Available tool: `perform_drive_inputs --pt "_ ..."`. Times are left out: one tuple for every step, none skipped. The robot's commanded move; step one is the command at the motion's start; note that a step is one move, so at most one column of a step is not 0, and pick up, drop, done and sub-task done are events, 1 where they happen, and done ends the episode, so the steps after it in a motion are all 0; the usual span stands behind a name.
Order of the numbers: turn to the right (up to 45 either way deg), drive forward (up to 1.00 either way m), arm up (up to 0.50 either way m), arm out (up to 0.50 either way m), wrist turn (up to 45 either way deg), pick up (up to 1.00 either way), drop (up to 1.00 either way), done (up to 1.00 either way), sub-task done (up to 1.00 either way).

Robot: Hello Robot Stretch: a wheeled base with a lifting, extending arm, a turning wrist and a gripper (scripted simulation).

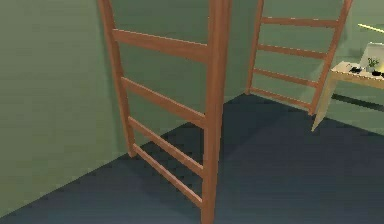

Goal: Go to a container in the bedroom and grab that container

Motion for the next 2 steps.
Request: perform_drive_inputs --pt "0.0 0.00 0.10 0.00 0.0 0.00 0.00 0.00 0.00" --pt "0.0 0.00 0.00 0.00 0.0 0.00 0.00 1.00 0.00"
